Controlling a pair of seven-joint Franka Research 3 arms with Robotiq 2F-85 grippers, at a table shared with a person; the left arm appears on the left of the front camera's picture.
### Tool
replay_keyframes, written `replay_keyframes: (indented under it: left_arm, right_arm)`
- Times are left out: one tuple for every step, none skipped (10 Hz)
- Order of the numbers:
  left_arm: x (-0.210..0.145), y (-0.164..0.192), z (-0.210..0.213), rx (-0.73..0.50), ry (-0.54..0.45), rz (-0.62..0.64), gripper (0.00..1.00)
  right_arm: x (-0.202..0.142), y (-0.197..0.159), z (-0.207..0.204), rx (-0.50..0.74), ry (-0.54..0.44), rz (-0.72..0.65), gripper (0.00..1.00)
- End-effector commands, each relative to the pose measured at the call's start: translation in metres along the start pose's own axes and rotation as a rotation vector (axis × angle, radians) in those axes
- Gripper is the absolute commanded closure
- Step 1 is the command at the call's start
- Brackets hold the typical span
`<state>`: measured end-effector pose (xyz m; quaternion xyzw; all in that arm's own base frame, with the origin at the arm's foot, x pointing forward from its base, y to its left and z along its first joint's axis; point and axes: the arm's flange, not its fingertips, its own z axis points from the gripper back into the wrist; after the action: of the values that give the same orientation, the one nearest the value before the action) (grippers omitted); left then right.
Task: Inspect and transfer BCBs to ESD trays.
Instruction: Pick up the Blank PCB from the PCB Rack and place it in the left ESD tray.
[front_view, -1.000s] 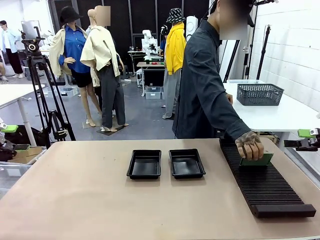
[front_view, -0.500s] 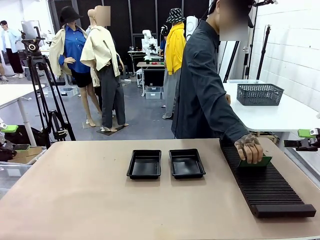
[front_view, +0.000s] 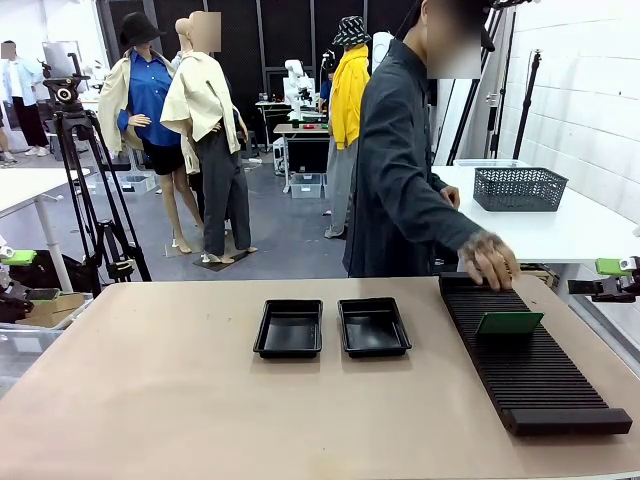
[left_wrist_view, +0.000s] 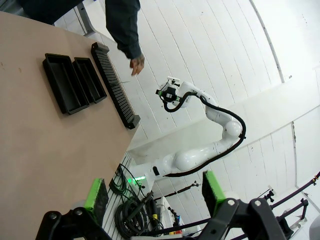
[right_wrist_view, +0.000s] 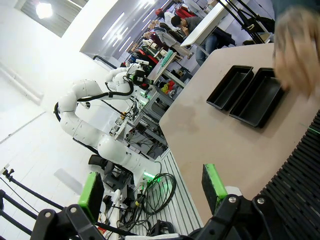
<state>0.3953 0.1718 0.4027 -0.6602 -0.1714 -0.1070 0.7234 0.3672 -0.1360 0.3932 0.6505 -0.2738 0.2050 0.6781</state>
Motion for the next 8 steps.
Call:
replay_keyframes:
  left_arm:
    - [-0.0016,-0.0002,0.0009,0.008,-0.001,0.0,0.0]
    - [-0.0016,-0.0002,0.0009,0.008,-0.001,0.0,0.0]
    - [-0.0016,-0.0002,0.0009,0.008,-0.001,0.0,0.0]
    - [-0.0016,-0.0002,0.0009,0.008,-0.001,0.0,0.0]
    - [-0.0016,-0.0002,0.0009,0.008,-0.001,0.0,0.0]
    - [-0.0016,-0.0002,0.0009,0.008,-0.001,0.0,0.0]
    - [-0.0016,-0.0002,0.0009,0.008,-0.001,0.0,0.0]
    - [-0.0016,-0.0002,0.0009,0.008,-0.001,0.0,0.0]
  right_arm:
    - [0.0003,0.0003,-0.0002,0.001,-0.001,0.003,0.0]
    - [0.0003,0.0003,-0.0002,0.001,-0.001,0.003,0.0]
    - [0.0003,0.0003,-0.0002,0.001,-0.001,0.003,0.0]
    - [0.0003,0.0003,-0.0002,0.001,-0.001,0.003,0.0]
    - [0.0003,0.0003,-0.0002,0.001,-0.001,0.003,0.0]
    - [0.0003,0.0003,-0.0002,0.001,-0.001,0.003,0.0]
    - [0.0003,0.0003,-0.0002,0.001,-0.001,0.003,0.0]
    - [0.0003,0.0003,-0.0002,0.001,-0.001,0.003,0.0]
